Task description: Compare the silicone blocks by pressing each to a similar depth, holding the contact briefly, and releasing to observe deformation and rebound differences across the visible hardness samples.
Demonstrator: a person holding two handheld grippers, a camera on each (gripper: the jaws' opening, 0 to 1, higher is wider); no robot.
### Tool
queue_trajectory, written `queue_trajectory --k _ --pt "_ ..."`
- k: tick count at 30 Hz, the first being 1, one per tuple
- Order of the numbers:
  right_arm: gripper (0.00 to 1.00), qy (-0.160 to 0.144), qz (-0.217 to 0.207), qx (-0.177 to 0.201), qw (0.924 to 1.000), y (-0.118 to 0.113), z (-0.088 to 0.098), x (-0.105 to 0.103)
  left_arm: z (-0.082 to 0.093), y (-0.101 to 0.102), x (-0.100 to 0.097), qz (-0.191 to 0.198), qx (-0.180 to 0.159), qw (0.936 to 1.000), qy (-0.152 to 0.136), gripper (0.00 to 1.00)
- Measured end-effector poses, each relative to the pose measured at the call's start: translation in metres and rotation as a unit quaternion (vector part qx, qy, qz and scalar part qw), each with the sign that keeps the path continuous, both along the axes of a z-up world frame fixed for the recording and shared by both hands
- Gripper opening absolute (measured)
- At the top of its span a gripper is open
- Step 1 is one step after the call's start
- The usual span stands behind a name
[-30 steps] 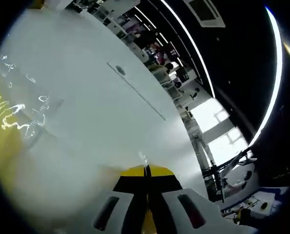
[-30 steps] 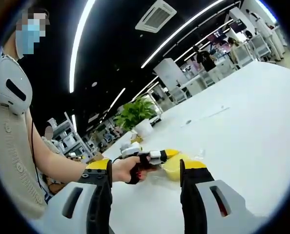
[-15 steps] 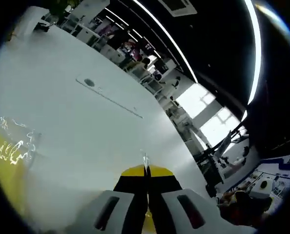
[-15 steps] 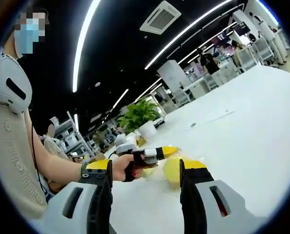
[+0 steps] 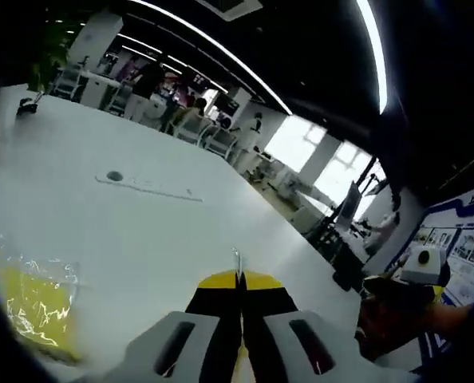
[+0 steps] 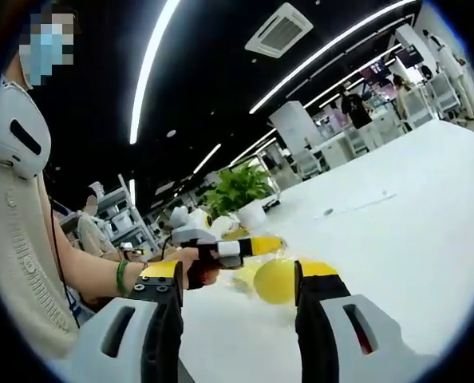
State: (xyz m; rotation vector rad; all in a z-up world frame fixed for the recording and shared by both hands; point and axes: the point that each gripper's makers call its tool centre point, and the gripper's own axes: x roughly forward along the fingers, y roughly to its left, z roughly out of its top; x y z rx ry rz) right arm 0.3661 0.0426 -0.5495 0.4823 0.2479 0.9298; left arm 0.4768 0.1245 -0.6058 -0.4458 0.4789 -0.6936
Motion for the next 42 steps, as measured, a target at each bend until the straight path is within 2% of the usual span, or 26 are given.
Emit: queue_trajectory --k 7,11,16,19,21,24,28,32,35,42 --pt "0.52 -0.022 0.013 -0.002 0.9997 0.007 0.014 -0.005 0.013 0.006 -0.02 -0.015 0.021 0.9996 -0.01 0.0" --pt "0.5 -0.022 0.03 -0.011 0.9993 0.013 0.018 -0.008 0.022 0.011 -0.029 -0.02 0.033 0.9991 -0.02 0.0" --pt "0.56 -0.048 0.046 -0.049 0.9966 0.02 0.02 -0.009 0.037 0.017 -0.035 -0.022 0.038 0.9985 -0.034 0.0" --pt "0.66 -0.05 0.058 -0.078 0.994 0.024 0.018 -0.006 0.047 0.02 -0.039 -0.028 0.045 0.9977 -0.044 0.0" --pt "0.71 -0.06 0.075 -0.11 0.9893 0.028 0.015 -0.005 0.055 0.023 -0.041 -0.032 0.05 0.9969 -0.052 0.0" --pt "0.73 -0.086 0.104 -0.151 0.9792 0.036 0.016 -0.002 0.068 0.026 -0.044 -0.042 0.052 0.9959 -0.06 0.0" --pt "0.75 -0.108 0.132 -0.173 0.97 0.046 0.025 0.002 0.084 0.029 -0.046 -0.051 0.066 0.9933 -0.08 0.0" --pt "0.81 -0.14 0.155 -0.199 0.9575 0.056 0.033 0.014 0.099 0.027 -0.052 -0.076 0.079 0.9894 -0.095 0.0" --pt "0.82 -0.135 0.171 -0.211 0.9528 0.066 0.031 0.022 0.108 0.026 -0.056 -0.088 0.075 0.9885 -0.098 0.0" --pt "0.79 -0.14 0.222 -0.229 0.9373 0.098 0.026 0.029 0.126 0.017 -0.067 -0.134 0.089 0.9793 -0.123 0.0"
